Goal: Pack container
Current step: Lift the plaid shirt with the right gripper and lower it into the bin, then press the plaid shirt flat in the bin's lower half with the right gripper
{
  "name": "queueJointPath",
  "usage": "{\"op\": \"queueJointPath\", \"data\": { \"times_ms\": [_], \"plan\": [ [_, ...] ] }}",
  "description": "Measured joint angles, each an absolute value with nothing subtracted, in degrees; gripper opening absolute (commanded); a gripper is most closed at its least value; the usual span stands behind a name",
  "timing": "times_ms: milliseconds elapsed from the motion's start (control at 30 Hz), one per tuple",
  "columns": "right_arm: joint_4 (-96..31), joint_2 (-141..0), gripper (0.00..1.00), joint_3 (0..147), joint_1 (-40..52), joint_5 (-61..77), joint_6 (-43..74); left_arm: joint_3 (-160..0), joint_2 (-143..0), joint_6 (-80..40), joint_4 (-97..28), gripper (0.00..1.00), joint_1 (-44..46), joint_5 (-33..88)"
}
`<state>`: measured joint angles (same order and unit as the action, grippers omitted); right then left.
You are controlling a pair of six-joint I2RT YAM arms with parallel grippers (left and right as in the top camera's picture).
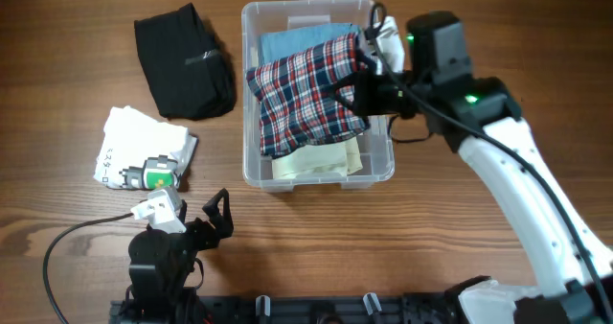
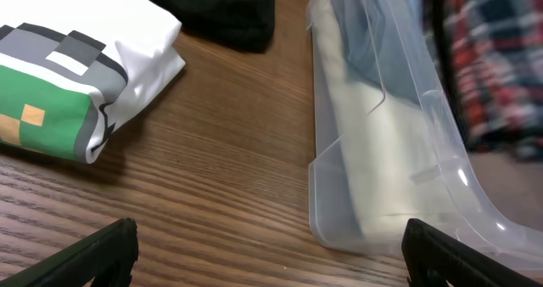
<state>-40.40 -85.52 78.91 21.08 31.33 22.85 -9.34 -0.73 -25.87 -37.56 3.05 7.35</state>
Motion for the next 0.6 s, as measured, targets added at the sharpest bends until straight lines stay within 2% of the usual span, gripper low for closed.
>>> {"op": "queueJointPath", "data": {
  "times_ms": [267,600],
  "plan": [
    [-40.40,-91.70,0.04,78.91,23.03,29.87,23.18,-9.34,-0.73,-25.87,-37.54,1.00,3.05,7.35],
    [-41.36,-92.29,0.04,78.91,25.58,28.38,23.40,-9.34,-0.73,-25.87,-37.56,1.00,3.05,7.35]
  ]
}}
